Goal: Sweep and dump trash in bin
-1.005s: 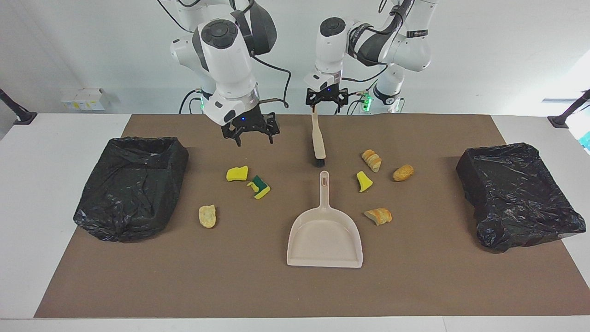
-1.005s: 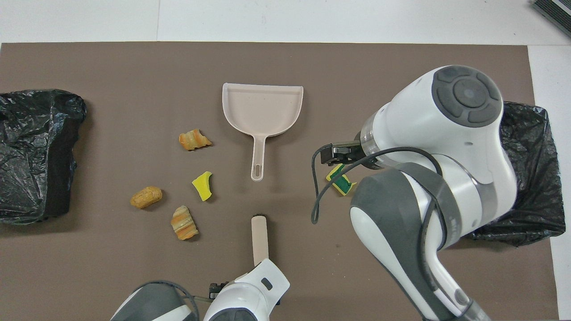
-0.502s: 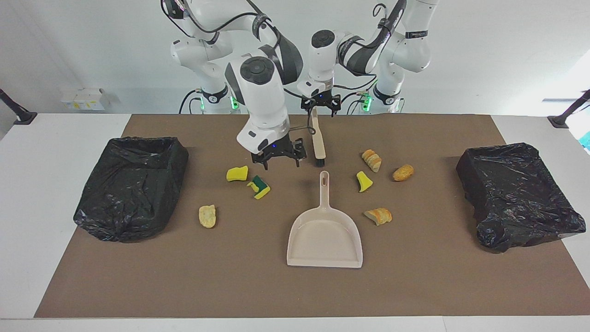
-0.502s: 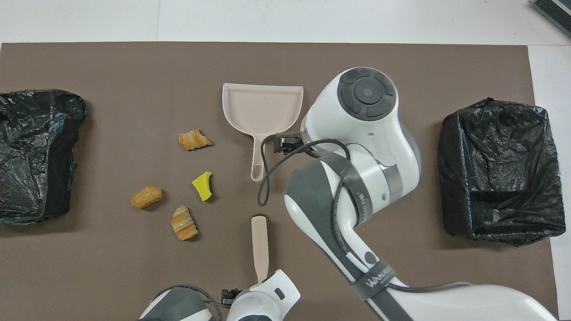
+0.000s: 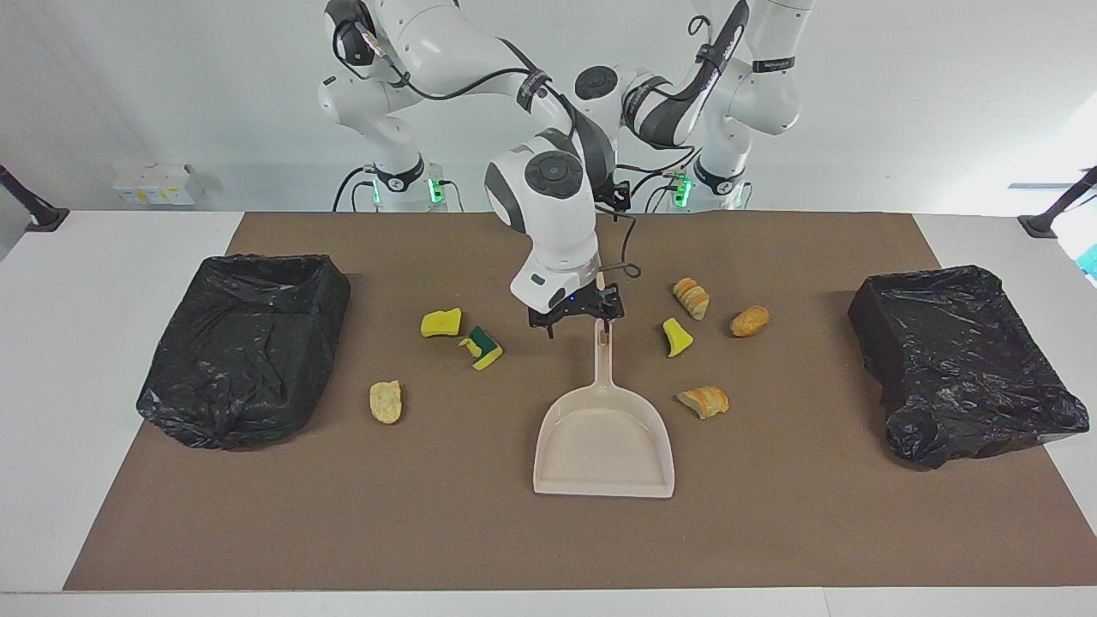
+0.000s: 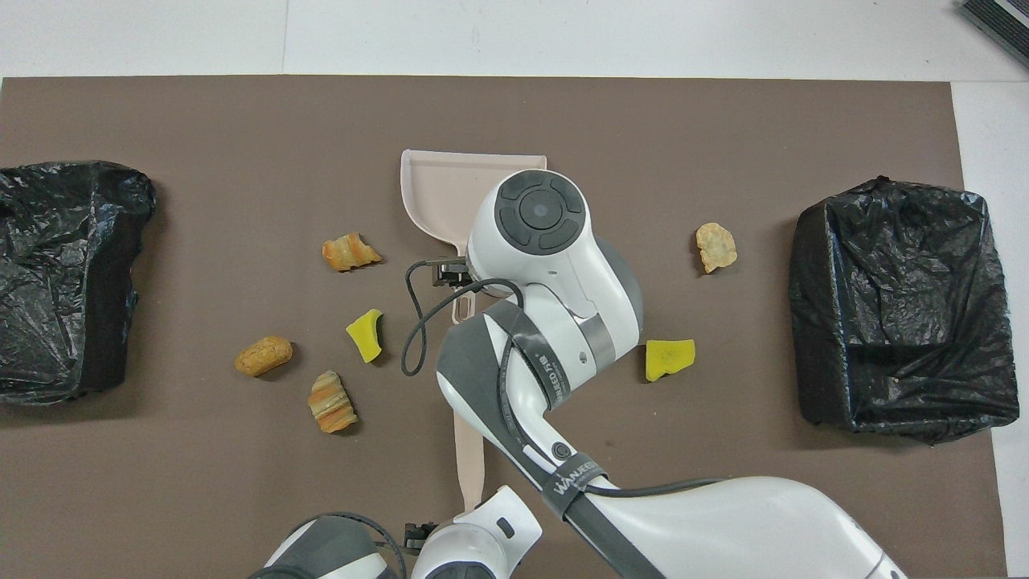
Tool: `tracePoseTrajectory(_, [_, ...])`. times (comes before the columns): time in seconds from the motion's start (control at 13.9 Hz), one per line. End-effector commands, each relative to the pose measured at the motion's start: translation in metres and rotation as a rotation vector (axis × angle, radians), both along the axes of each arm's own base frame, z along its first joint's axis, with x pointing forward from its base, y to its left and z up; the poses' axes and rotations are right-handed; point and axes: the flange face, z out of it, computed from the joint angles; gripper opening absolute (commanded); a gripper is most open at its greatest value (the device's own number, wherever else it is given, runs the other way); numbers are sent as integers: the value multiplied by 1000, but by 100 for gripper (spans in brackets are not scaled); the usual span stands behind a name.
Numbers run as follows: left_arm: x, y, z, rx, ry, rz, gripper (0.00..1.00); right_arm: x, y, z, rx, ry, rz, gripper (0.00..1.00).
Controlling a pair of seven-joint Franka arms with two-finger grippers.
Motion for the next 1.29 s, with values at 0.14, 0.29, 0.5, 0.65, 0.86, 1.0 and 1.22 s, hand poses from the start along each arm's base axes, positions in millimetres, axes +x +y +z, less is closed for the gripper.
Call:
tracePoseTrajectory(0.14, [-7, 1, -7, -14, 6, 15, 100, 2, 26, -21, -8, -19, -43, 90])
tracePoseTrajectory(0.29, [-7, 1, -7, -13, 6, 15, 96, -3, 34, -32, -25, -15, -33, 87])
tracePoseTrajectory(0.5, [-9, 0, -7, -10, 8, 6, 35, -4, 41, -45, -46, -47, -30, 84])
tracePoseTrajectory(0.65, [-9, 0, -7, -11, 8, 4, 23, -3, 40, -45, -54, -58, -25, 67])
tracePoseTrajectory(0.86, [-9, 1, -7, -9, 9, 6, 2, 0, 37, -43, -78, -92, 1, 11])
tracePoseTrajectory(1.0, [-10, 1, -7, -2, 13, 10, 0, -2, 39, -40, -86, -99, 11, 0])
tracePoseTrajectory(1.22, [-9, 6, -4, 27, 35, 19, 0, 10, 19, -21, -76, -107, 36, 0])
